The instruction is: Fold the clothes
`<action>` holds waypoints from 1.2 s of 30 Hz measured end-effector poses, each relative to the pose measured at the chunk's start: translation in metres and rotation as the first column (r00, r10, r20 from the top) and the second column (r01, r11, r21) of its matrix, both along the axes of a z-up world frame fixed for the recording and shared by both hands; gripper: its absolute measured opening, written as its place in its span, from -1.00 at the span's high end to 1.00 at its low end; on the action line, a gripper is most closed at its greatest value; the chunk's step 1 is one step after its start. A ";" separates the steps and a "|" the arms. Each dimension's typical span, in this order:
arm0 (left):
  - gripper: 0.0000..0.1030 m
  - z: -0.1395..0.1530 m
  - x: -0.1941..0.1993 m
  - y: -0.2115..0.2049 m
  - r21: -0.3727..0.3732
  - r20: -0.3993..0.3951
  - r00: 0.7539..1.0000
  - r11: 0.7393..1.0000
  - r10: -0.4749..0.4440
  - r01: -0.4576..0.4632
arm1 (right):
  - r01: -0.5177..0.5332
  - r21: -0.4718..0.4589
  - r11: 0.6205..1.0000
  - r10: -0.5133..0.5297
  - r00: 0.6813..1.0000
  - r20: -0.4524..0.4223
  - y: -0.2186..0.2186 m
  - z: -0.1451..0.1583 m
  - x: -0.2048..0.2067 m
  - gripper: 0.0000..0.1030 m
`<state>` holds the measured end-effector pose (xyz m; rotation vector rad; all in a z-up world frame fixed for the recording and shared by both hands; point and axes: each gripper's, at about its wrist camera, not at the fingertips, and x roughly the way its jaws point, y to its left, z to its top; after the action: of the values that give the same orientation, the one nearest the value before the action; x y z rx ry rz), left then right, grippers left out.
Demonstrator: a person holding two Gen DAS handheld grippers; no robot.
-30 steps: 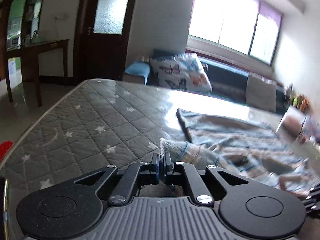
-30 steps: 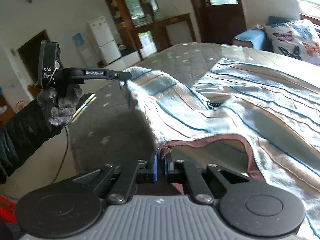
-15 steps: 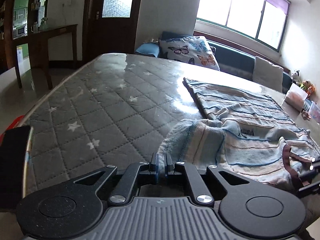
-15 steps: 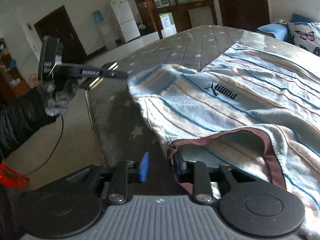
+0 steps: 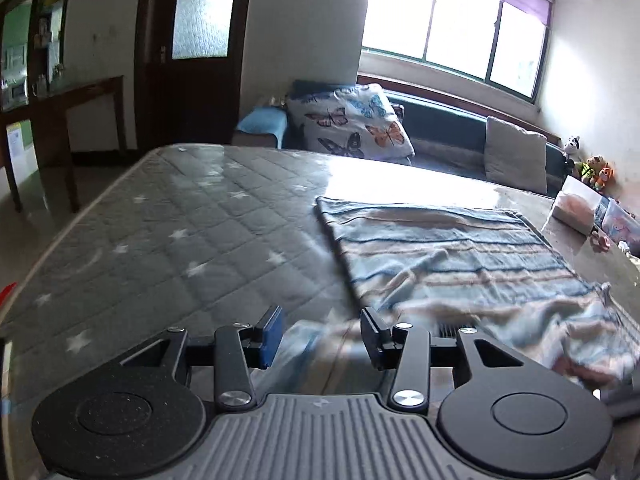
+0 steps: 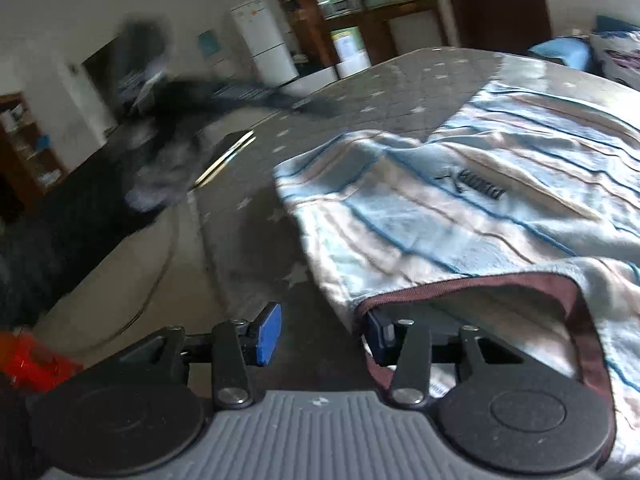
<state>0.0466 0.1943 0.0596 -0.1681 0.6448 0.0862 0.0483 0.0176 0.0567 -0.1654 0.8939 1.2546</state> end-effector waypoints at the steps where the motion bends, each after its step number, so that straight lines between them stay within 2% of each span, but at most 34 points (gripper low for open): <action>1: 0.11 -0.001 0.015 0.000 -0.011 -0.020 1.000 1.000 0.004 -0.004 | -0.014 -0.006 1.000 0.014 1.000 0.005 0.001 -0.001 -0.002 0.03; 5: 0.13 -0.007 0.072 -0.006 -0.027 -0.088 0.996 1.000 0.005 -0.007 | -0.007 0.004 1.000 0.007 1.000 -0.007 0.002 -0.005 0.002 -0.04; 7: 0.13 -0.014 0.096 -0.014 0.005 -0.114 0.993 1.000 -0.008 0.008 | 0.020 0.023 1.000 -0.019 0.999 -0.031 0.002 -0.008 0.008 -0.04; 11: 0.15 -0.033 0.132 -0.029 0.093 -0.177 0.984 0.995 -0.021 0.038 | 0.004 0.052 0.999 0.001 0.995 -0.098 0.003 -0.013 0.014 -0.07; 14: 0.36 -0.046 0.151 -0.031 0.136 -0.216 0.976 0.990 -0.018 0.049 | -0.051 0.048 0.998 0.055 0.996 -0.077 0.004 -0.012 0.009 -0.07; 17: 0.49 -0.049 0.160 -0.036 0.171 -0.214 0.977 0.983 -0.026 0.063 | -0.081 0.051 0.995 0.085 0.993 -0.088 0.001 -0.012 0.010 -0.07; 18: 0.62 -0.050 0.162 -0.037 0.189 -0.210 0.977 0.980 -0.026 0.066 | -0.092 0.050 0.994 0.096 0.992 -0.084 0.001 -0.012 0.009 -0.07; 21: 0.74 -0.053 0.169 -0.039 0.245 -0.207 0.978 0.968 -0.004 0.056 | -0.126 0.049 0.991 0.130 0.989 -0.074 0.000 -0.012 0.005 -0.07; 25: 0.74 -0.056 0.176 -0.034 0.241 -0.201 0.980 0.969 -0.003 0.053 | -0.173 0.040 0.984 0.174 0.984 -0.028 0.000 -0.012 -0.006 -0.08; 29: 0.74 -0.058 0.178 -0.035 0.257 -0.195 0.981 0.965 -0.001 0.052 | -0.187 0.030 0.982 0.187 0.982 -0.002 0.000 -0.011 -0.012 -0.22; 31: 0.74 -0.059 0.180 -0.035 0.261 -0.196 0.981 0.964 0.008 0.044 | -0.193 0.020 0.981 0.193 0.981 0.012 0.000 -0.010 -0.017 -0.22; 36: 0.64 -0.058 0.182 -0.030 0.290 -0.201 0.978 0.957 0.059 0.002 | -0.165 0.004 0.986 0.165 0.986 0.034 -0.011 -0.002 -0.023 -0.20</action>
<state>0.2288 0.1645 0.0015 0.1165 0.8310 0.2274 0.0253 0.0069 0.0550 -0.2587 0.8601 1.4046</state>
